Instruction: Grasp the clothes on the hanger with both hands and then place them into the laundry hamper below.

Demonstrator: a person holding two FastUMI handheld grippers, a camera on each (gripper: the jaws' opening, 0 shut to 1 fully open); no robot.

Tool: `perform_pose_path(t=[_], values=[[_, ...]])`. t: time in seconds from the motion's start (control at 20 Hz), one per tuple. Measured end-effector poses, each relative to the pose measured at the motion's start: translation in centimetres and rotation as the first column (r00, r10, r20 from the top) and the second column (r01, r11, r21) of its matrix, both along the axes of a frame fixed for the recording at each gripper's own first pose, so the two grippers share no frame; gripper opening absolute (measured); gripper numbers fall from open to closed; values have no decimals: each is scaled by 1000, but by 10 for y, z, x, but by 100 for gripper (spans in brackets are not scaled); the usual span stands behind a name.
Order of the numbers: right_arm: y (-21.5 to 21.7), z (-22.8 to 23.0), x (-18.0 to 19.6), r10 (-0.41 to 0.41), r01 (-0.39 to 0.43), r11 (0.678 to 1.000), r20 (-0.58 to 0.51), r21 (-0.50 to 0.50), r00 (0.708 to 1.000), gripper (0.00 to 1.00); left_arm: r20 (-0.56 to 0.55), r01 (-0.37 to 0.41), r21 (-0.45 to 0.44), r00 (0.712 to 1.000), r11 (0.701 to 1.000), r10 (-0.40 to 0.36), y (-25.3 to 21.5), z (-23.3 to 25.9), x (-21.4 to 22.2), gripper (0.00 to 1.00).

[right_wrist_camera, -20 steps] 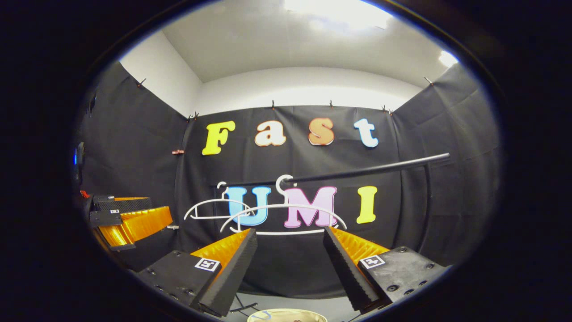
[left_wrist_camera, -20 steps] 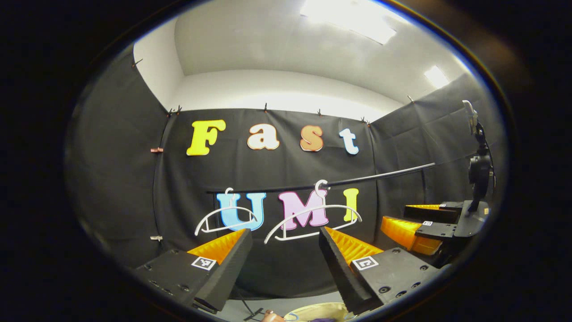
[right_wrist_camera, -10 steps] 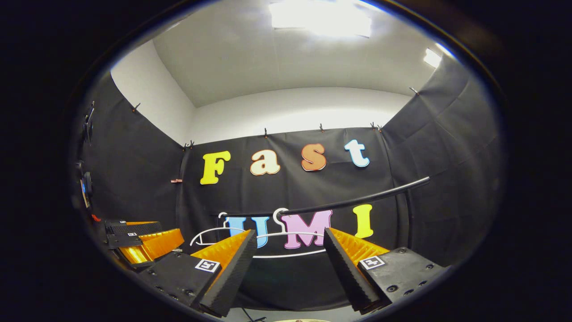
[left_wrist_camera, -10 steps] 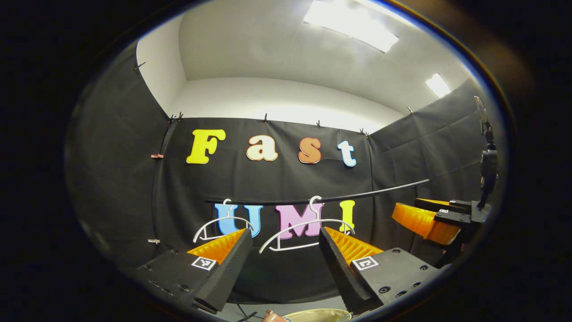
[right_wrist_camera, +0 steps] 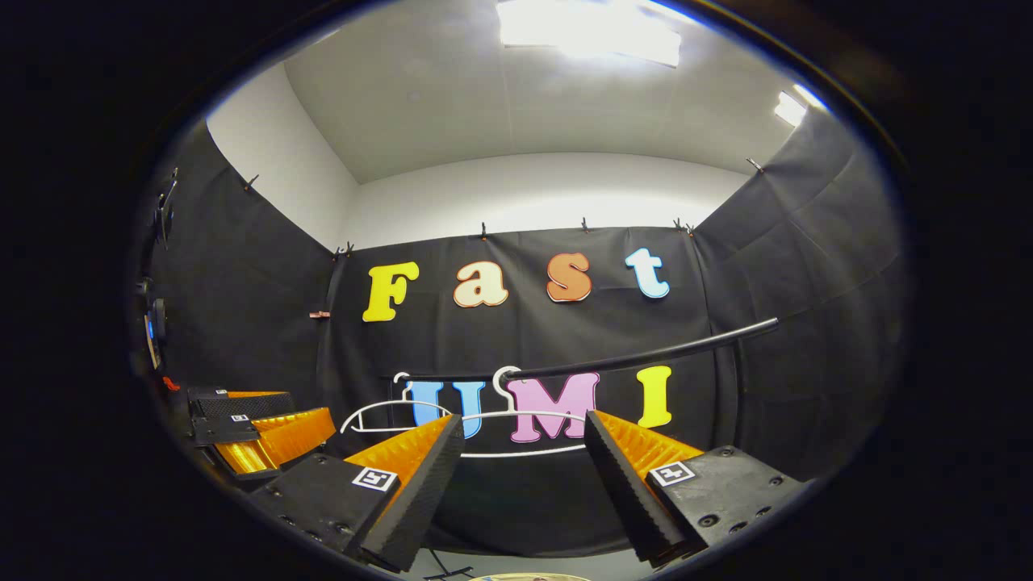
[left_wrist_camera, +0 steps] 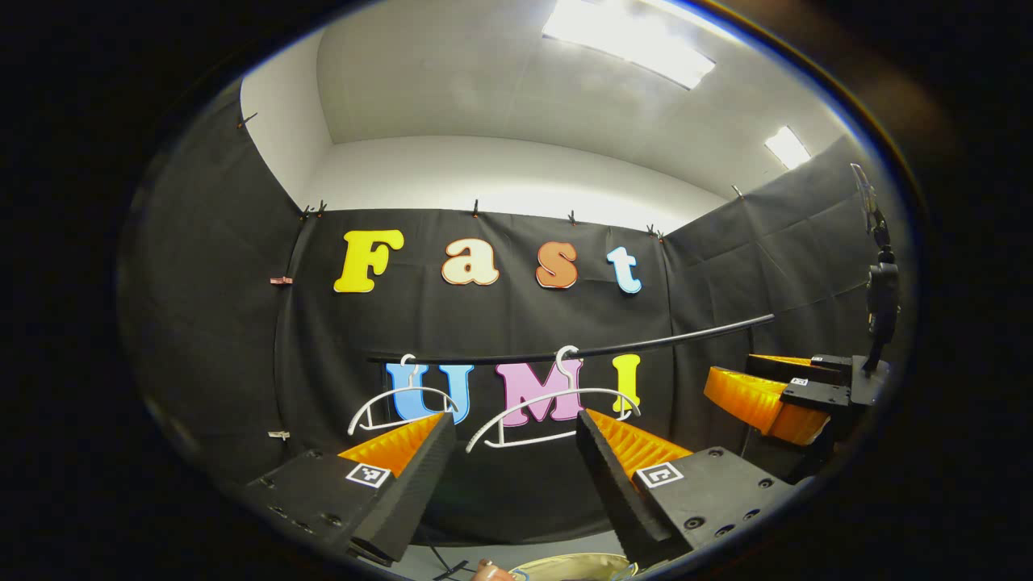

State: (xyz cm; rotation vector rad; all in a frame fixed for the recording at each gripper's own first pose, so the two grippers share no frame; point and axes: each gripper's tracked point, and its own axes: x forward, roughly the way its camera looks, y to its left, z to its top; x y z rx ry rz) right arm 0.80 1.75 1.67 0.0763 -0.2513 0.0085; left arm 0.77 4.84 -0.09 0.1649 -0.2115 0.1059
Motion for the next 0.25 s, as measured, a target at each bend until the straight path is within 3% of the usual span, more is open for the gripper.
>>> perform_pose_path(t=[0.25], values=[[-1,1,-1,-8,8,1000,5,1,1000,97,-4,13,-4,1000,1000,-13,-3,-3,3,94]])
